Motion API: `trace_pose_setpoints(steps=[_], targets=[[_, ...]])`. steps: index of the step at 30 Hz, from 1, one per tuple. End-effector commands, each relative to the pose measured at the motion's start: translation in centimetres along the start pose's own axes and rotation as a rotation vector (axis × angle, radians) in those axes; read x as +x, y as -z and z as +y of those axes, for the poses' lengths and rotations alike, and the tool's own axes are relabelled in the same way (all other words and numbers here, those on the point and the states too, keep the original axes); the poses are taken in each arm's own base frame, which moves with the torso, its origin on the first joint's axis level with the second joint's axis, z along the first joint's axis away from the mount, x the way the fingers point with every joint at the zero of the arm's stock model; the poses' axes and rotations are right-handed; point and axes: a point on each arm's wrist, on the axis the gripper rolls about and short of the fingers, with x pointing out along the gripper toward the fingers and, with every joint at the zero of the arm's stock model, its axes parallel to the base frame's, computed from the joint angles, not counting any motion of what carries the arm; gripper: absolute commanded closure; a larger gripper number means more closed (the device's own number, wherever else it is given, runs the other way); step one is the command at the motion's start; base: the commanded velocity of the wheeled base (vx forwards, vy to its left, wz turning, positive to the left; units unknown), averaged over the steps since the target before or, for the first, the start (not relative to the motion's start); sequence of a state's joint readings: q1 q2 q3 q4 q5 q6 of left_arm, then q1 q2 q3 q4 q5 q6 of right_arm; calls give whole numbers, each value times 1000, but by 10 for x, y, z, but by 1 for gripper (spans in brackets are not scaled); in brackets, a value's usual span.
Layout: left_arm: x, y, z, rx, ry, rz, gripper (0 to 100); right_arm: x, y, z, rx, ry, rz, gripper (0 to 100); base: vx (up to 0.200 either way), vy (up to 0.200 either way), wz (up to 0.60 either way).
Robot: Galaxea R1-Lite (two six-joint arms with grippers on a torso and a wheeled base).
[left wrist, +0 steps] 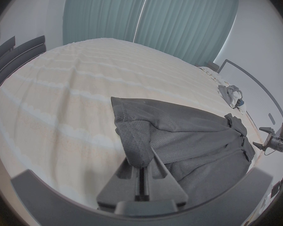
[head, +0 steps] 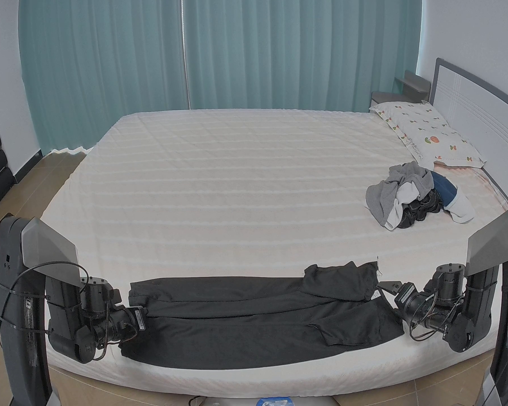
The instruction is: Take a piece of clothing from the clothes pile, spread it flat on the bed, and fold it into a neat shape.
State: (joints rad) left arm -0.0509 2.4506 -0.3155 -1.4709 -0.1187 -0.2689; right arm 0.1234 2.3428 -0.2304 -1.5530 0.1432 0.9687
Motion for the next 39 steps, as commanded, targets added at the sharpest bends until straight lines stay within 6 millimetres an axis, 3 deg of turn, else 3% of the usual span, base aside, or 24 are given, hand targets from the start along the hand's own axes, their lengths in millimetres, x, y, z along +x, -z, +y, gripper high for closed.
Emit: trace_pose_setpoints(steps=[1,12,18,34,39], targets=[[1,-2,1,-2,-1,-8,100,-2,-4,3,1,-19,-19,0,0,0,0],[7,-9,-2,-74,7,-47,100,-1,-4,2,1,-15,-16,0,0,0,0],[4,-20,-14,-110,44,-88,100,0,-3,2,2,-14,-15,0,0,0,0],[-14,-26,-54,-72,46,-156,100,0,-3,2,4,-13,-13,0,0,-200,0],[-26,-32,-79,-38,98,-182,100,-1,-2,1,4,-9,-9,0,0,-200,0]])
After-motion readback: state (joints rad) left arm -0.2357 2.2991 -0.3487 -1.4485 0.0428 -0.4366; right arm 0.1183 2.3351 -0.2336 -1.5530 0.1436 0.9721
